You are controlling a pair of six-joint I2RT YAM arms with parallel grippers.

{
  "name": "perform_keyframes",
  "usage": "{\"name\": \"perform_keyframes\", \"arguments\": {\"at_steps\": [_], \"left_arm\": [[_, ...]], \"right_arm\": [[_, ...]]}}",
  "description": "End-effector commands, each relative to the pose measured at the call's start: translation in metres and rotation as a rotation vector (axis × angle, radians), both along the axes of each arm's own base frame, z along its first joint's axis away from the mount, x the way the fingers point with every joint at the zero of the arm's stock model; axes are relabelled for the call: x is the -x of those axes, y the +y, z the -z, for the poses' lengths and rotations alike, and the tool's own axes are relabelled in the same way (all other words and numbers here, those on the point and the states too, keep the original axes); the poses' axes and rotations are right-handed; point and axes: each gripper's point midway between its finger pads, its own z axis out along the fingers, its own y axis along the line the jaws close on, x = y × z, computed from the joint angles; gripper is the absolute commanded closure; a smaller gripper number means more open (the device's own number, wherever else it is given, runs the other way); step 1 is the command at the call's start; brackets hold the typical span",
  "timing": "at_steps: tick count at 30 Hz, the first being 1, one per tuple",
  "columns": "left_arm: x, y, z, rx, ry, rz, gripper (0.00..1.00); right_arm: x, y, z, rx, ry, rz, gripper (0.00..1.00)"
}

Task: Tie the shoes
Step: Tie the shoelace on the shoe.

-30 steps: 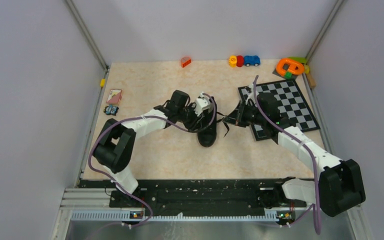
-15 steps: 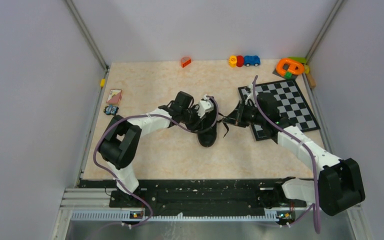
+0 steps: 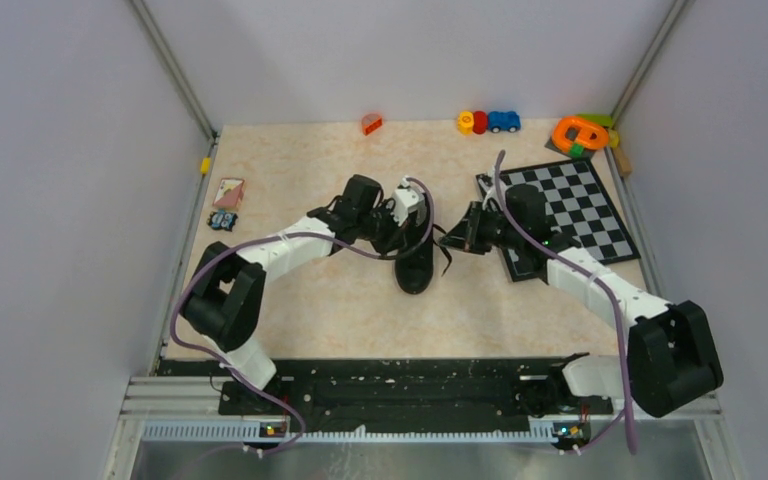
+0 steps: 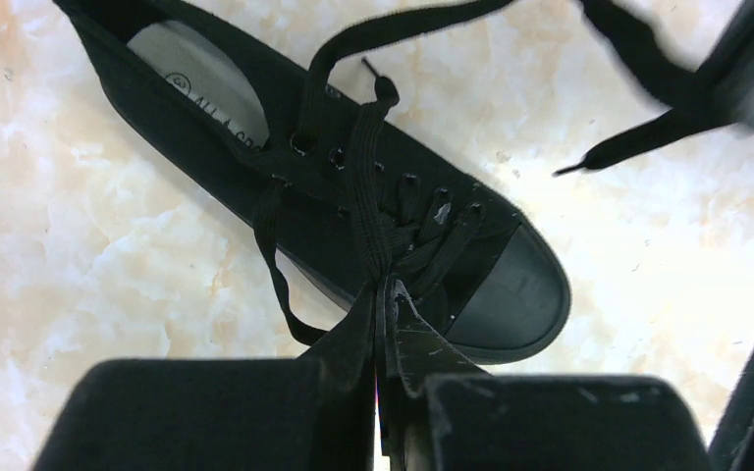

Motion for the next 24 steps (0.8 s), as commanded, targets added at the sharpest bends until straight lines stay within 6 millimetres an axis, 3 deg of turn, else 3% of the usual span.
{"name": "perform_keyframes", "arguments": {"at_steps": [1,12,24], "left_arm": [[-0.005,-0.017,-0.048,0.129,-0.034,-0.025,1.0],[-0.011,-0.027,-0.053,0.188,0.071,-0.114,1.0],[-0.004,-0.034,-0.059,0.231,0.127,-0.104,0.98]], "right_arm": [[-0.007,0.025,-0.011,-0.047,-0.064,-0.057,1.0],[-0.032,0.044,0.031,-0.08,-0.046,0.013,1.0],[-0.058,0.059,0.049,-0.174,-0.048,0.078,1.0]]}}
